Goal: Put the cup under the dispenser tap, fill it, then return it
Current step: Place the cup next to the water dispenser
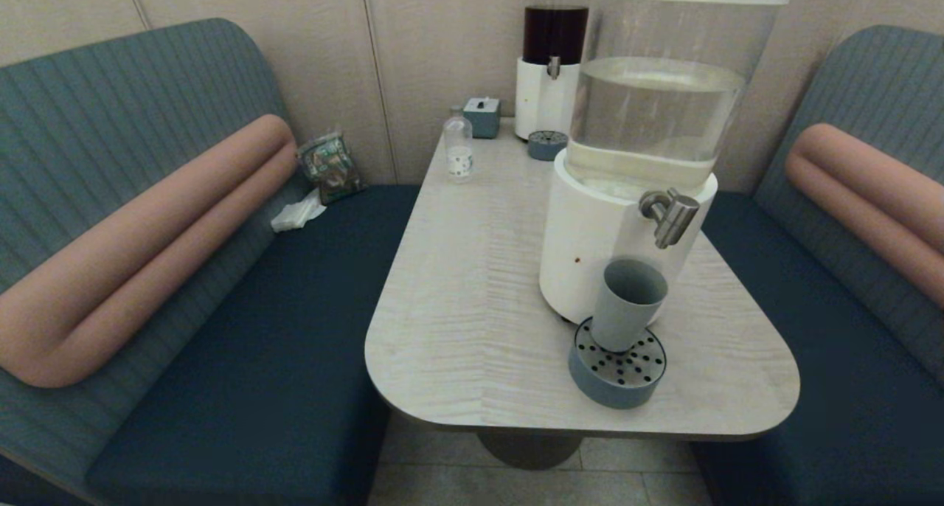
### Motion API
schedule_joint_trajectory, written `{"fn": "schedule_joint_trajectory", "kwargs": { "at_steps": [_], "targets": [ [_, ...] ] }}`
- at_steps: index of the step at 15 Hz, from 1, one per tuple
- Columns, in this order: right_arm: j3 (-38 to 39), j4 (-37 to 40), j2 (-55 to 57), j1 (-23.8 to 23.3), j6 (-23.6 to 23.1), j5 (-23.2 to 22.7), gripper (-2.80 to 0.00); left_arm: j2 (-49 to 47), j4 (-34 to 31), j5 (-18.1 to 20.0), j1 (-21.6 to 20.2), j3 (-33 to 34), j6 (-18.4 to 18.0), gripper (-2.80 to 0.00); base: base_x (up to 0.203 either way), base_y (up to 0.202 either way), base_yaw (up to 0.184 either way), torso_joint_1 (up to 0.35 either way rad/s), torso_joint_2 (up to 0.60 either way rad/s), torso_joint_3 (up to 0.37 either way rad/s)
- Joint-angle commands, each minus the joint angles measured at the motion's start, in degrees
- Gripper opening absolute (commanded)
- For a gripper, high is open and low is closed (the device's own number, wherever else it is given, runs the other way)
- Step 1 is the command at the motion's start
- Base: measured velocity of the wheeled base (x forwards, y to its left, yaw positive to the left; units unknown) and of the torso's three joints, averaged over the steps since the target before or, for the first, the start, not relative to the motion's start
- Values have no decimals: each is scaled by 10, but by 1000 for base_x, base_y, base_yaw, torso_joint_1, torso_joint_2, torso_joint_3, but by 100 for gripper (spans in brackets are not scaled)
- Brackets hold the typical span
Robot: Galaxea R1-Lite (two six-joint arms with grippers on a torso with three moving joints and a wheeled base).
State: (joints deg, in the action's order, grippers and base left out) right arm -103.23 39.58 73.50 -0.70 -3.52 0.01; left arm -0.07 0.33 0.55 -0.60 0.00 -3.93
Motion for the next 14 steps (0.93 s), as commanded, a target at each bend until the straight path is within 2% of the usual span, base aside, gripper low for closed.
{"fn": "schedule_joint_trajectory", "kwargs": {
  "at_steps": [1, 6, 8, 11, 14],
  "targets": [
    [50, 3, -94, -24, -2, -15, -280, 0, 0, 0, 0, 0, 0, -280, 0, 0, 0, 0, 0, 0],
    [185, 6, -214, -28, -3, -68, -280, 0, 0, 0, 0, 0, 0, -280, 0, 0, 0, 0, 0, 0],
    [248, 3, -261, -28, -3, -71, -280, 0, 0, 1, 0, 0, 0, -280, 0, 0, 0, 0, 0, 0],
    [373, -5, -385, -29, -6, -71, -280, 0, 0, 1, 0, 0, 1, -280, 0, 0, 0, 0, 0, 0],
    [538, -11, -529, -21, -9, -67, -280, 0, 0, 1, 0, 0, 0, -280, 0, 0, 0, 0, 0, 0]
  ]
}}
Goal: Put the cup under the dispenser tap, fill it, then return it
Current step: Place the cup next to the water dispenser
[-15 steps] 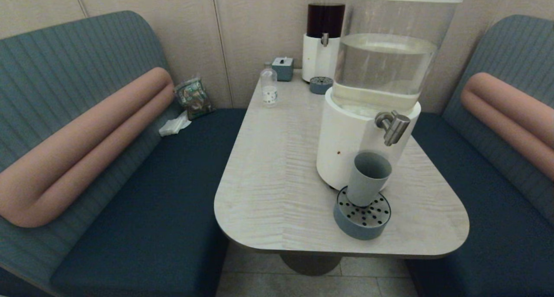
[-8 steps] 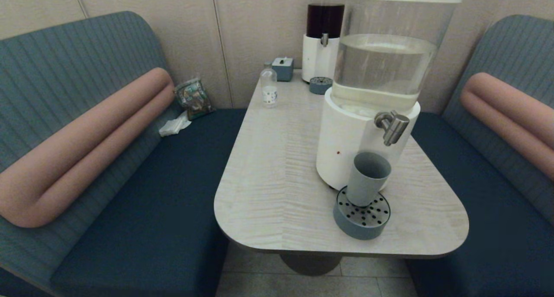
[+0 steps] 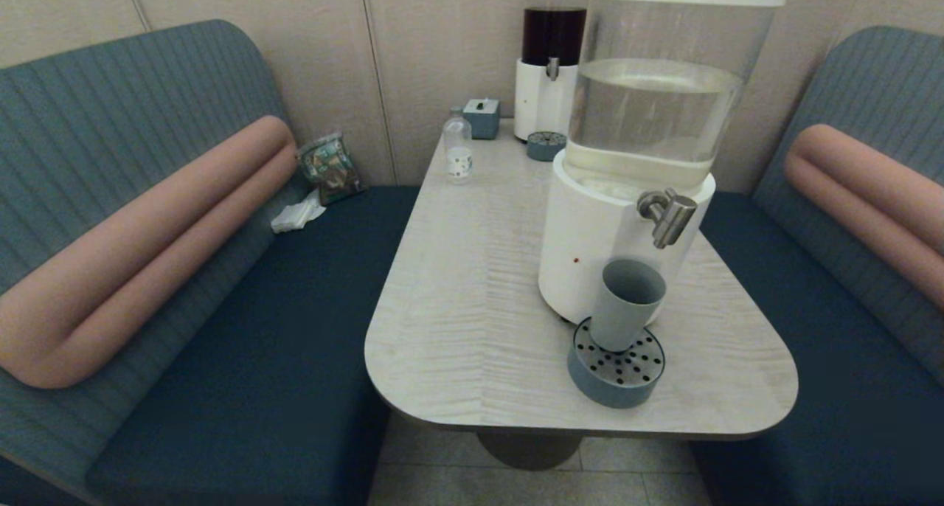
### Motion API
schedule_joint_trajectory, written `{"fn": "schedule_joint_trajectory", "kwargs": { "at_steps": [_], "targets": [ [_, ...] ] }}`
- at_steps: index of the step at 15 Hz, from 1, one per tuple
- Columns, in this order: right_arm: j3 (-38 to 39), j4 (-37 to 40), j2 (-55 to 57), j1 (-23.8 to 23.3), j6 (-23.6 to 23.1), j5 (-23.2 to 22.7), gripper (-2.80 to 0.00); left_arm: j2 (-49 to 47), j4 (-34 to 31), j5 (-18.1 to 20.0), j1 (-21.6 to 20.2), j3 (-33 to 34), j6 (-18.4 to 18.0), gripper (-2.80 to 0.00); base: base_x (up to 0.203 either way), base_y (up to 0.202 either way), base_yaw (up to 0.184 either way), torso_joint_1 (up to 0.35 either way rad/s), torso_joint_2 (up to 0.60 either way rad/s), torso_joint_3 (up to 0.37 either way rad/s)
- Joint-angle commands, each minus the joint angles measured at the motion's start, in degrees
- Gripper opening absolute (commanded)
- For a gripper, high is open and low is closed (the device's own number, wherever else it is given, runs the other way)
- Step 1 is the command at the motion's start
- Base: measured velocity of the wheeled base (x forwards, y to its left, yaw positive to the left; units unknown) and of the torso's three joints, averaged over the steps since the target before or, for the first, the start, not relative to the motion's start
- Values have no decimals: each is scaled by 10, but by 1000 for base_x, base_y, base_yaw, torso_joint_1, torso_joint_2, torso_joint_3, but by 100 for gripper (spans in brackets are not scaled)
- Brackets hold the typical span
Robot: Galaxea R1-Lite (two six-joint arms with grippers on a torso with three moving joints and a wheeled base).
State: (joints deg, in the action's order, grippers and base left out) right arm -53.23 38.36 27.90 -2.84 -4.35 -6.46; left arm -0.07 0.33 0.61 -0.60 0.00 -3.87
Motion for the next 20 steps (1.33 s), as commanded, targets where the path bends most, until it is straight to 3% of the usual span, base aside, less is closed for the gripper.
{"fn": "schedule_joint_trajectory", "kwargs": {
  "at_steps": [1, 4, 10, 15, 18, 20],
  "targets": [
    [89, 0, -110, 22, 1, 14, -280, 0, 0, 0, 0, 0, -1, -280, 0, 0, 0, 0, 0, 0],
    [192, -3, -156, 43, 18, 76, -280, 0, 0, 0, 0, 0, 0, -280, 0, 0, 0, 0, 0, 0],
    [374, -58, -268, 35, 13, 74, -280, 0, 0, 0, 0, 0, 0, -280, 0, 0, 0, 0, 0, 0],
    [441, -182, -281, 35, 27, 76, -280, 0, 0, -1, 0, 0, 0, -280, 0, 0, 0, 0, 0, 0],
    [504, -321, -280, 35, 26, 72, -280, 0, 0, 0, 0, 0, 0, -280, 0, 0, 0, 0, 0, 0],
    [518, -351, -281, 35, 28, 72, -280, 0, 0, -1, 0, 0, 0, -280, 0, 0, 0, 0, 0, 0]
  ]
}}
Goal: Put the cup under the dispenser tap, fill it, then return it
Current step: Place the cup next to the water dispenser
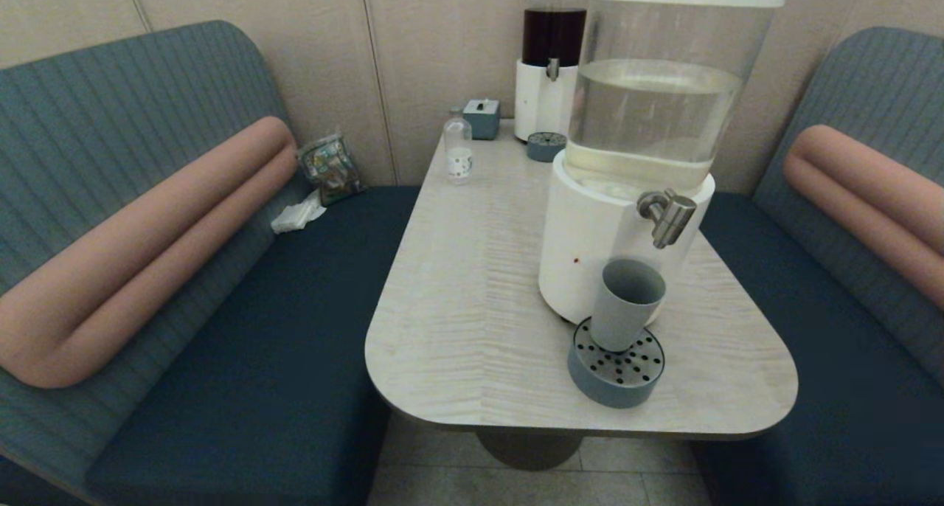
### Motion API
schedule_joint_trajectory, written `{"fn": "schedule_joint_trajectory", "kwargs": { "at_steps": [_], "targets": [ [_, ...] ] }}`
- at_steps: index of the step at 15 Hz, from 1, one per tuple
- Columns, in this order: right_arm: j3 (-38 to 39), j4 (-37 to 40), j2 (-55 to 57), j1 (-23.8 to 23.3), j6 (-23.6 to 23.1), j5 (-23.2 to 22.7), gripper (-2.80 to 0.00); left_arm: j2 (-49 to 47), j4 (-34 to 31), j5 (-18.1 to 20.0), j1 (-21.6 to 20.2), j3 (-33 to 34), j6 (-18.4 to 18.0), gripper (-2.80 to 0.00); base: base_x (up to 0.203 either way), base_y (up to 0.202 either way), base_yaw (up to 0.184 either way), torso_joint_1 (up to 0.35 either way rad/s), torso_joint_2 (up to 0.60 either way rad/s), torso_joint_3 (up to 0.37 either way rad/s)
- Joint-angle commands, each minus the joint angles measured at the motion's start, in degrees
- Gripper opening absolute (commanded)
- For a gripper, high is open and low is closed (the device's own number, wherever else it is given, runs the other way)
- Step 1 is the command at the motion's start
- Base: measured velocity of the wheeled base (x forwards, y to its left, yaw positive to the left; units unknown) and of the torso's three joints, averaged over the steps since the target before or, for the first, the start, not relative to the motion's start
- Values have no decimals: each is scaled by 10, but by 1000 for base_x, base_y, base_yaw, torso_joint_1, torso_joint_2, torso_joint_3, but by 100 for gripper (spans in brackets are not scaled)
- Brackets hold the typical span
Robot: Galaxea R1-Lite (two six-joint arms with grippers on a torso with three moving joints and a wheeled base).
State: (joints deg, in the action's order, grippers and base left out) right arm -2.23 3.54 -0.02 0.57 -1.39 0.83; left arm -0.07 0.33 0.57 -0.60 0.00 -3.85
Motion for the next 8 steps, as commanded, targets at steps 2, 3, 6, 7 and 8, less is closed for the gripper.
{"fn": "schedule_joint_trajectory", "kwargs": {
  "at_steps": [2, 3, 6, 7, 8],
  "targets": [
    [9, -7, -1, 0, 11, 2, -280, 0, 0, 0, 0, 0, 0, -280, 0, 0, 0, 0, 0, 0],
    [9, -8, -1, 0, 16, 2, -280, 0, 0, 0, 0, 0, 0, -280, 0, 0, 0, 0, 0, 0],
    [9, -8, -2, 0, 15, 2, -280, 0, 0, 0, 0, 0, 0, -280, 0, 0, 0, 0, 0, 0],
    [9, -8, -2, 0, 15, 2, -280, 0, 0, 0, 0, 0, 0, -280, 0, 0, 0, 0, 0, 0],
    [9, -8, -2, 0, 15, 2, -280, 0, 0, 0, 0, 0, 0, -280, 0, 0, 0, 0, 0, 0]
  ]
}}
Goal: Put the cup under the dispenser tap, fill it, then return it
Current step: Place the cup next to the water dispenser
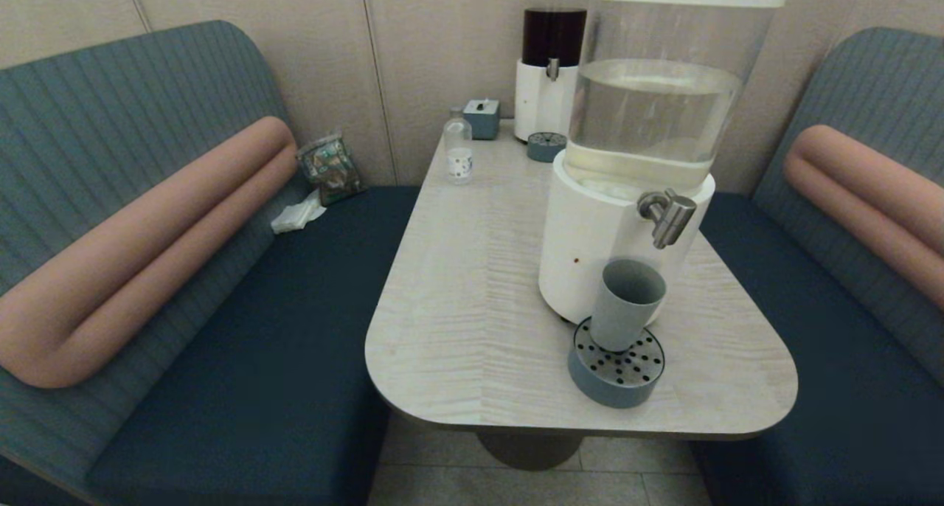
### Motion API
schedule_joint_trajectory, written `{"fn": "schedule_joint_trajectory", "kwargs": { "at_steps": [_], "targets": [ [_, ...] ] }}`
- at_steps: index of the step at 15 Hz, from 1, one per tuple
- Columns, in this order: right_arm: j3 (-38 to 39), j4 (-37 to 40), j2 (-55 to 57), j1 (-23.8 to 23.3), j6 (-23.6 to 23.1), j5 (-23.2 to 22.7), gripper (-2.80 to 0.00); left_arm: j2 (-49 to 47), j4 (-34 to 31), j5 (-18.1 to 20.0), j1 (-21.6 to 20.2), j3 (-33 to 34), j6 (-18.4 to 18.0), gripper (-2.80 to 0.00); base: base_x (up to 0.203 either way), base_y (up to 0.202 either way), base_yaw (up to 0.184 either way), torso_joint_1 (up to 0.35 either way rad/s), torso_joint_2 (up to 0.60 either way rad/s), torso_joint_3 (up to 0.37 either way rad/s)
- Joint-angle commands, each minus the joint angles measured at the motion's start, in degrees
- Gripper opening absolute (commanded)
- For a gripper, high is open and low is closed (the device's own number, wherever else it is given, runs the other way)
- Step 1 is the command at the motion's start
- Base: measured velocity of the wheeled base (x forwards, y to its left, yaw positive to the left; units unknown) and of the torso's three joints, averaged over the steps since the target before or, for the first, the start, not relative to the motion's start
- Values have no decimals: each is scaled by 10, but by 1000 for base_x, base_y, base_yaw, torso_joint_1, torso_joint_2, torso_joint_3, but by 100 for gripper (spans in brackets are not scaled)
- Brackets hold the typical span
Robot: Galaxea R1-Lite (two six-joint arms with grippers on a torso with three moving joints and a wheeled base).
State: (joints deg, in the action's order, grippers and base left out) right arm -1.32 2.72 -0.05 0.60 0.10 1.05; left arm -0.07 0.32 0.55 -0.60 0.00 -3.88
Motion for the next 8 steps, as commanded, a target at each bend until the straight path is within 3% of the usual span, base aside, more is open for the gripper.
{"fn": "schedule_joint_trajectory", "kwargs": {
  "at_steps": [1, 8],
  "targets": [
    [0, 0, -1, 0, 0, 0, -280, 0, 0, 0, 0, 0, 0, -280, 0, 0, 0, 0, 0, 0],
    [0, 0, -1, 0, 0, 0, -280, 0, 0, 0, 0, 0, -1, -280, 0, 0, 0, 0, 0, 0]
  ]
}}
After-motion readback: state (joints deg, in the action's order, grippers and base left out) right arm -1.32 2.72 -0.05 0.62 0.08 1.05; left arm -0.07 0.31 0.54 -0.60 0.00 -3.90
